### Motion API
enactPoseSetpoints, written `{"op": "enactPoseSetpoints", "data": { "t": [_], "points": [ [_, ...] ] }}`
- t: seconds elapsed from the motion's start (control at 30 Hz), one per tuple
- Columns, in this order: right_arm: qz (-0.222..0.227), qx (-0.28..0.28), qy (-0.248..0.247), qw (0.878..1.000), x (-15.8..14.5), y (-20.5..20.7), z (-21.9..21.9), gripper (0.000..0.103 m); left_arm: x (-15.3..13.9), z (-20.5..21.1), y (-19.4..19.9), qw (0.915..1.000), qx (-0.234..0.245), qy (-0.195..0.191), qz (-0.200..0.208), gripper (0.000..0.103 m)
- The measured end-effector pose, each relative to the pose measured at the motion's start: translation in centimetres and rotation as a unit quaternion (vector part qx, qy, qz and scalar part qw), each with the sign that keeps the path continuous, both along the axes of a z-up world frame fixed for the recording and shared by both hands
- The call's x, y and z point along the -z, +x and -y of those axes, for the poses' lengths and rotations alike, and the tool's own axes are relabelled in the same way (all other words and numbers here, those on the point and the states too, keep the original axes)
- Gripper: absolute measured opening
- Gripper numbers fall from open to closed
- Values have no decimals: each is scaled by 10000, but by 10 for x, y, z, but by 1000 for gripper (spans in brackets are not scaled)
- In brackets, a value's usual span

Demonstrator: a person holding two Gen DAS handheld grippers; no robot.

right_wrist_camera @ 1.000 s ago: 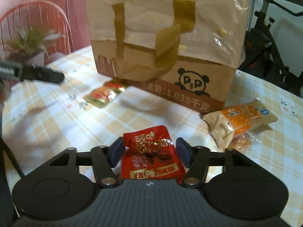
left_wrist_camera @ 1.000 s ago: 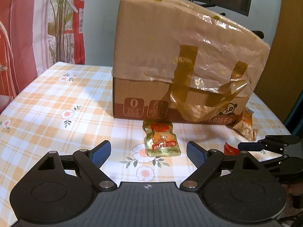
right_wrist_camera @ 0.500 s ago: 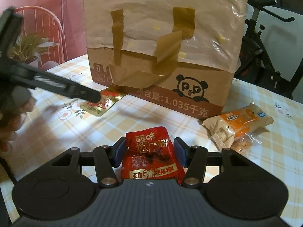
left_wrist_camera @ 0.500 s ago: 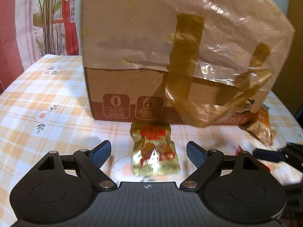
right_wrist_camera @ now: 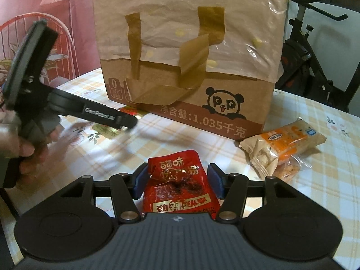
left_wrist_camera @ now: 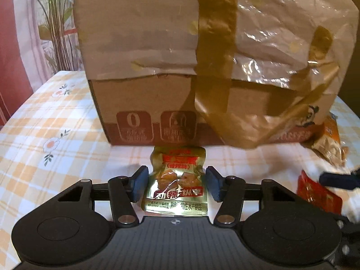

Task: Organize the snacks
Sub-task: 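Grasp red spicy packet with right tool while left tool grasps gold packet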

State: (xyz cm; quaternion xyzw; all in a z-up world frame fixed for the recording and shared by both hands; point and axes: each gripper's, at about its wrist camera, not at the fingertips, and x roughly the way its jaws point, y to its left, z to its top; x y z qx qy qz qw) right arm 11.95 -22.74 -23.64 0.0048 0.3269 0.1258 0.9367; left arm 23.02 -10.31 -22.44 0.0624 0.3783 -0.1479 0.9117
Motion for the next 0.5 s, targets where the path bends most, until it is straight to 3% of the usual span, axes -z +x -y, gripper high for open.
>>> {"op": "enactPoseSetpoints", "data": {
  "t": [0.2,0.5],
  "points": [
    [-40,5,42,10000,0,0,0,61,-3,-16,-29,9997,211,-69,-43,57],
    [5,124,115,9999,0,-2,3,60,-14,-45,-59,9991,62,-398,144,57]
  ]
}}
